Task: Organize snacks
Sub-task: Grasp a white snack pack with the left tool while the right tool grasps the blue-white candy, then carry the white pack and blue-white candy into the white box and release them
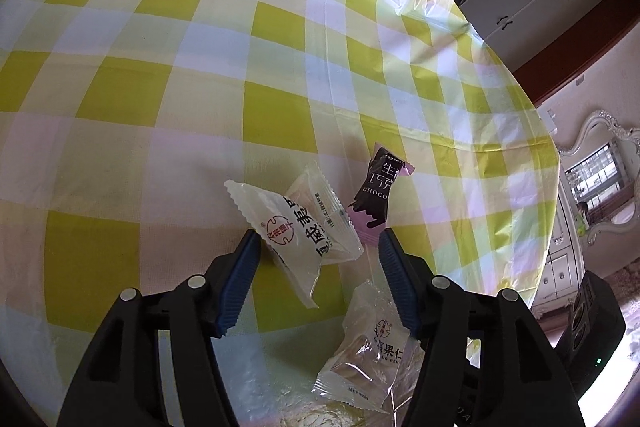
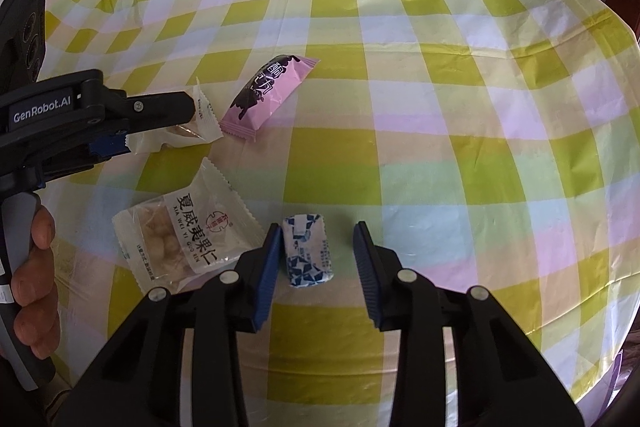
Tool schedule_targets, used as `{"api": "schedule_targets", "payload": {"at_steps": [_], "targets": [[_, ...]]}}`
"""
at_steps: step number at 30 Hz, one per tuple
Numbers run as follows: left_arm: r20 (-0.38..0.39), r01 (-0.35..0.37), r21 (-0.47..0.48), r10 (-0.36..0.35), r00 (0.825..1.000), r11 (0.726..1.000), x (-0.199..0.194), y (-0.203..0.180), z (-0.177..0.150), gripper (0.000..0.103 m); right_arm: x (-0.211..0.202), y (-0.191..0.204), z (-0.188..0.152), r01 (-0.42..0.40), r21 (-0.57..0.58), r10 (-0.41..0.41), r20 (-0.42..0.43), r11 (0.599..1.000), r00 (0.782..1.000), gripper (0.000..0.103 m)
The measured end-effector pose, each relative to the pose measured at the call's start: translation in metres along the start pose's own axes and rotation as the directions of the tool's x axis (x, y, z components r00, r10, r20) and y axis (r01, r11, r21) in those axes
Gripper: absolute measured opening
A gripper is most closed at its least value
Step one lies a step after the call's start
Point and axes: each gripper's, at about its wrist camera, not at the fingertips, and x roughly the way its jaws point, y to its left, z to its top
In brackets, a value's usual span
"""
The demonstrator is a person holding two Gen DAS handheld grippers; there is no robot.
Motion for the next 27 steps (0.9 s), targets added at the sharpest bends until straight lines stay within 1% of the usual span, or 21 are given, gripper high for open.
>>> {"api": "schedule_targets", "payload": {"at_steps": [1,2,3,4,7,8,11,16,22,27], "targets": [[0.005,-0.018,0.0,0.018,1.0,1.0,0.001,-0.001,0.0,0.053,0.0,0.001,0.0,-0.004,-0.003,0.004,0.001,1.0,1.0,0.031],[0.009,-0.046,0.007,0.046,0.999,0.999,0.002,-0.001,0.001,0.043,0.0,0.002,0.0,-0.008,-0.006,0.008,0.002,1.0,1.0,0.029],[0.015,-0.074,0.018,0.074,0.997,0.997,0.003,-0.002,0.001,0.038,0.0,0.003,0.0,-0.011,-0.01,0.011,0.002,1.0,1.0,0.024],[0.02,-0.085,0.021,0.085,0.996,0.996,0.003,-0.002,0.0,0.034,-0.001,0.004,0.0,-0.012,-0.013,0.012,0.003,1.0,1.0,0.021],[0.023,-0.09,0.03,0.089,0.996,0.996,0.002,0.0,0.0,0.031,-0.002,0.006,-0.002,-0.009,-0.018,0.009,0.004,1.0,1.0,0.02],[0.023,-0.093,0.028,0.093,0.995,0.995,0.001,0.001,-0.001,0.028,-0.003,0.006,-0.003,-0.009,-0.015,0.009,0.005,1.0,1.0,0.02],[0.027,-0.095,0.026,0.094,0.995,0.995,0.0,0.003,-0.002,0.027,-0.005,0.006,-0.006,-0.002,-0.008,0.002,0.008,1.0,1.0,0.02],[0.058,-0.126,0.014,0.125,0.99,0.992,-0.01,0.008,-0.011,0.025,-0.009,0.006,-0.013,0.013,0.002,-0.013,0.01,1.0,1.0,0.02],[0.115,-0.147,-0.013,0.147,0.982,0.989,-0.028,0.012,-0.02,0.025,-0.014,0.003,-0.021,0.043,0.016,-0.044,0.018,0.999,0.999,0.02],[0.179,-0.16,-0.018,0.16,0.971,0.987,-0.047,0.006,-0.027,0.025,-0.018,-0.003,-0.027,0.053,0.042,-0.053,0.012,0.998,0.999,0.02]]}}
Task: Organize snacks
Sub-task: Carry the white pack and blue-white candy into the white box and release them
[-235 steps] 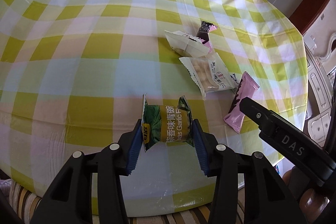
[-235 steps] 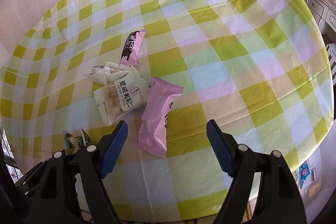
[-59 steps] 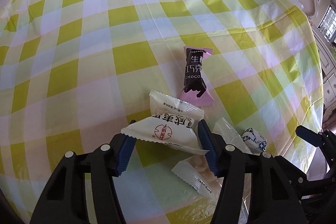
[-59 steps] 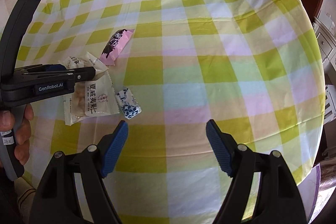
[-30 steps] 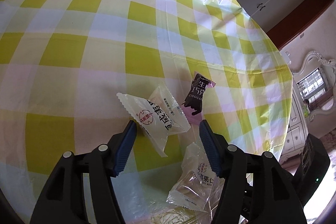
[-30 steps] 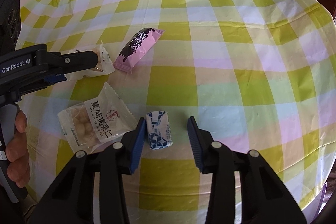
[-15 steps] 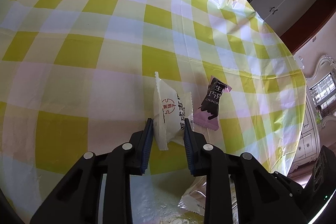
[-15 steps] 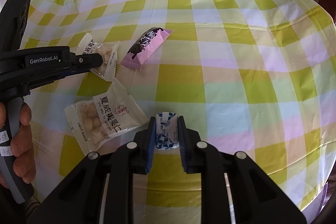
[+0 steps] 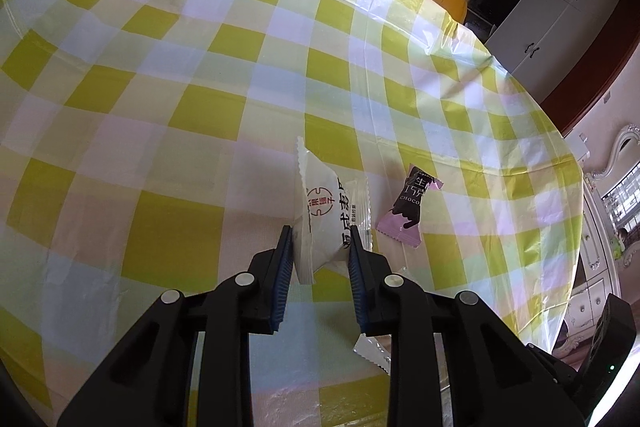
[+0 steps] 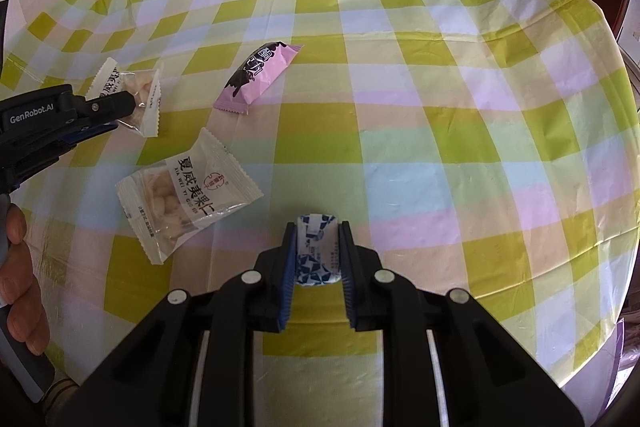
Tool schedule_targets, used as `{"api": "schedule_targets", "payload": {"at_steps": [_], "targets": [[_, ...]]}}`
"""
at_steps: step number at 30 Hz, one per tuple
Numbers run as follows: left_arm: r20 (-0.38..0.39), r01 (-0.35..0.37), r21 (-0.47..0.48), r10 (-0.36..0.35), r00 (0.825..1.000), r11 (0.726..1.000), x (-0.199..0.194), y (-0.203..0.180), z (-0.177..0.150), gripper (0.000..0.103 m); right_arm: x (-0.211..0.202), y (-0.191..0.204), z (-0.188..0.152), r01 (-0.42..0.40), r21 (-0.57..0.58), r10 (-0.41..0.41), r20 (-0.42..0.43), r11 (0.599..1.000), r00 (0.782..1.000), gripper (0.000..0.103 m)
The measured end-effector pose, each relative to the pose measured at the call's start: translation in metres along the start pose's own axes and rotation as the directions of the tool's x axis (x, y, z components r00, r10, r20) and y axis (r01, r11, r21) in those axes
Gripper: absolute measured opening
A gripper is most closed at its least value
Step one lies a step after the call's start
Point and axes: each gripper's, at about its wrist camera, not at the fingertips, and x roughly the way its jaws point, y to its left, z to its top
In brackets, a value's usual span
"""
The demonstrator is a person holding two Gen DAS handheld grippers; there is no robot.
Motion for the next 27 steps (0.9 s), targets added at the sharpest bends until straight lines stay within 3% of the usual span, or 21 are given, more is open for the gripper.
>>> {"api": "schedule_targets", "payload": {"at_steps": [9,15,22,27], "targets": [[0.012,0.012,0.014,-0.012,1.0,1.0,-0.026,-0.017,-0.023,0.025,-0.019,-0.01,-0.016,0.003,0.027,-0.004,0.009,1.0,1.0,0.02],[-0.035,0.065,0.046,-0.064,0.997,0.997,-0.042,-0.04,-0.057,0.025,-0.036,-0.023,-0.03,0.0,0.057,-0.001,0.013,0.998,1.0,0.02],[-0.098,0.144,0.097,-0.135,0.986,0.985,-0.059,-0.075,-0.092,0.025,-0.06,-0.045,-0.05,0.007,0.088,-0.01,0.025,0.996,1.0,0.02],[-0.169,0.225,0.135,-0.201,0.965,0.965,-0.064,-0.107,-0.116,0.025,-0.077,-0.07,-0.068,0.034,0.123,-0.038,0.03,0.992,0.999,0.02]]}}
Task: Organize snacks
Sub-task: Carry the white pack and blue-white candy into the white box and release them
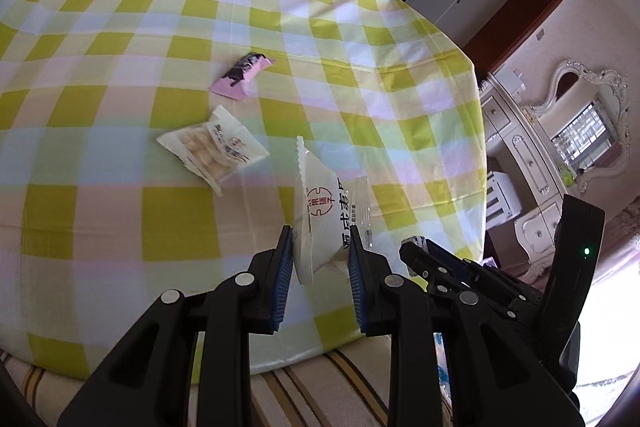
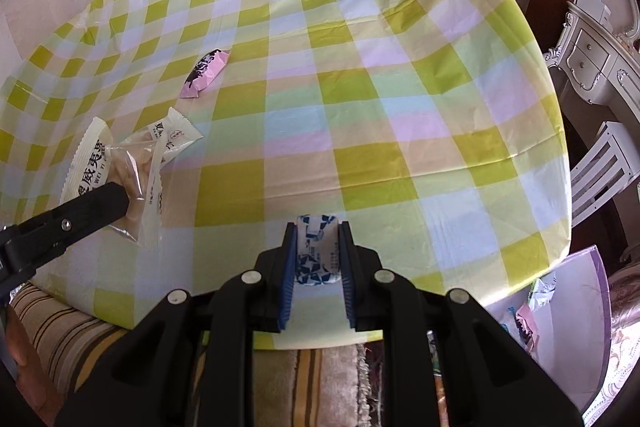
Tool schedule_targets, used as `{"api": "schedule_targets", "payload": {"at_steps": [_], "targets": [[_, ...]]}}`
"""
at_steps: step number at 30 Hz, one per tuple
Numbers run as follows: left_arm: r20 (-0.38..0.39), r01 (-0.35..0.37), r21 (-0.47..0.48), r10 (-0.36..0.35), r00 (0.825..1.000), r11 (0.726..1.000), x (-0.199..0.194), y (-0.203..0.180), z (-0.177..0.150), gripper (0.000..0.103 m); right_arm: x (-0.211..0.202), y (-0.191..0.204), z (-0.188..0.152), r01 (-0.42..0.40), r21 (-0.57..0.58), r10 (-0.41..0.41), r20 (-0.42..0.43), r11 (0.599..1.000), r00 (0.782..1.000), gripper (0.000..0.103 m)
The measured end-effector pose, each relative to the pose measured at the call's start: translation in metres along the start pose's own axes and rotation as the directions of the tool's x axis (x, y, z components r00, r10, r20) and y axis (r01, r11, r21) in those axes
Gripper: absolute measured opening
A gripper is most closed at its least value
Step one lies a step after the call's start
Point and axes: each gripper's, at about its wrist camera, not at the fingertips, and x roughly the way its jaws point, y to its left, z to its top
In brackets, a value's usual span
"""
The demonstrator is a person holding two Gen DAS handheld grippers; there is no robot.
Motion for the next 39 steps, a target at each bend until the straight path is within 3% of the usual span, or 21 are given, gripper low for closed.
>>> {"api": "schedule_targets", "payload": {"at_steps": [8,16,27,39], "targets": [[-0.094,0.086,0.105,-0.076,0.993,0.991,0.015,-0.055,-0.026,0.025,-0.015,-0.052,-0.026,0.076,0.059,-0.075,-0.02,0.995,0.997,0.02],[-0.2,0.161,0.17,-0.126,0.972,0.972,0.034,-0.095,-0.045,0.025,-0.024,-0.102,-0.047,0.159,0.119,-0.155,-0.046,0.98,0.987,0.02],[-0.327,0.229,0.29,-0.129,0.936,0.929,0.055,-0.143,-0.074,0.026,-0.038,-0.156,-0.064,0.245,0.204,-0.236,-0.063,0.948,0.97,0.02],[-0.384,0.278,0.386,-0.121,0.915,0.88,0.061,-0.171,-0.092,0.026,-0.039,-0.189,-0.081,0.332,0.248,-0.309,-0.125,0.91,0.943,0.02]]}}
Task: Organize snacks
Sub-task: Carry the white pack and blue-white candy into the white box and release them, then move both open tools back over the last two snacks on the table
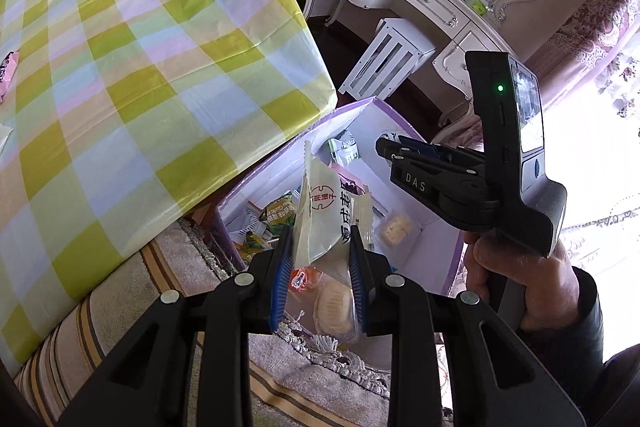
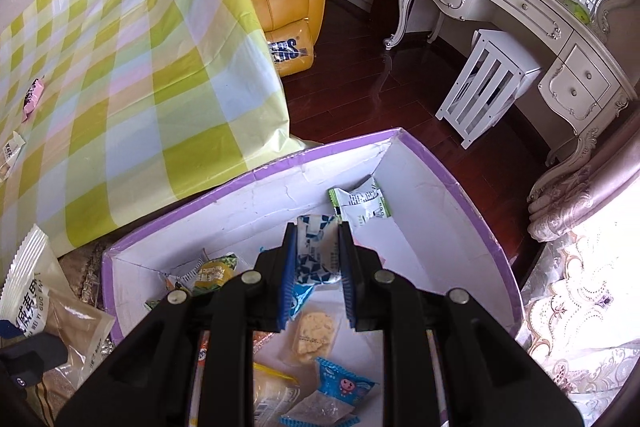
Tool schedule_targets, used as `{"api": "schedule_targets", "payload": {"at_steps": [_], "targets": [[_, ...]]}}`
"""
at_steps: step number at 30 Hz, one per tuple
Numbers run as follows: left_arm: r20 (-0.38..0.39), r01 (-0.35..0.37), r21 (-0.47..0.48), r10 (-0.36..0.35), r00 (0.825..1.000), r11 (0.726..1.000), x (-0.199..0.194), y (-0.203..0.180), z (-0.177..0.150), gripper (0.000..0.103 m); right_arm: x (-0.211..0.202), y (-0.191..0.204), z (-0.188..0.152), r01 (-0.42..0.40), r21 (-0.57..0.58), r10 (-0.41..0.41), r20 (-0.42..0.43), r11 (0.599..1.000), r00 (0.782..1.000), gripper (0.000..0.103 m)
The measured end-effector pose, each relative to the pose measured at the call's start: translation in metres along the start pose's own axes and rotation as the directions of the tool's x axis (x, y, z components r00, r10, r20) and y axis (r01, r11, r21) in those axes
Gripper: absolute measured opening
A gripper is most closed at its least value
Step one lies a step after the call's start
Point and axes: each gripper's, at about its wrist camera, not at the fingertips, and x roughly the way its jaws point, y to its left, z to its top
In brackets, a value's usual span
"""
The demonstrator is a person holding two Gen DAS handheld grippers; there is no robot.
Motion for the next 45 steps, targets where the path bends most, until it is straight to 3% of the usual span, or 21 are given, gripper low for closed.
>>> {"api": "schedule_targets", "payload": {"at_steps": [3,5,7,8,21,33,45], "targets": [[-0.011,0.006,0.024,-0.006,1.0,1.0,0.002,-0.005,0.0,0.027,0.001,-0.006,-0.001,0.026,0.014,-0.026,-0.01,1.0,1.0,0.021],[-0.02,0.01,0.036,-0.01,1.0,0.999,0.004,-0.007,0.0,0.037,0.002,-0.009,-0.001,0.044,0.024,-0.043,-0.015,0.999,0.999,0.03],[-0.015,0.005,0.042,-0.004,1.0,0.999,0.004,-0.008,0.0,0.054,0.0,-0.013,0.0,0.06,0.039,-0.06,-0.008,0.997,0.998,0.062],[-0.01,0.006,0.044,-0.006,1.0,0.999,0.003,-0.009,0.0,0.058,-0.001,-0.014,0.001,0.067,0.045,-0.067,0.001,0.997,0.998,0.064],[0.043,-0.008,0.01,0.007,0.999,1.0,-0.012,0.002,0.002,0.063,-0.01,0.002,0.01,0.052,0.023,-0.052,0.019,0.998,0.998,0.072],[0.122,-0.065,-0.094,0.076,0.99,0.993,-0.039,0.042,0.011,0.063,-0.019,0.028,0.019,0.028,-0.016,-0.027,0.038,0.999,0.999,0.074],[0.202,-0.209,-0.24,0.259,0.945,0.948,-0.073,0.097,0.013,0.063,-0.024,0.056,0.028,0.011,-0.061,-0.007,0.06,0.998,0.998,0.076]]}}
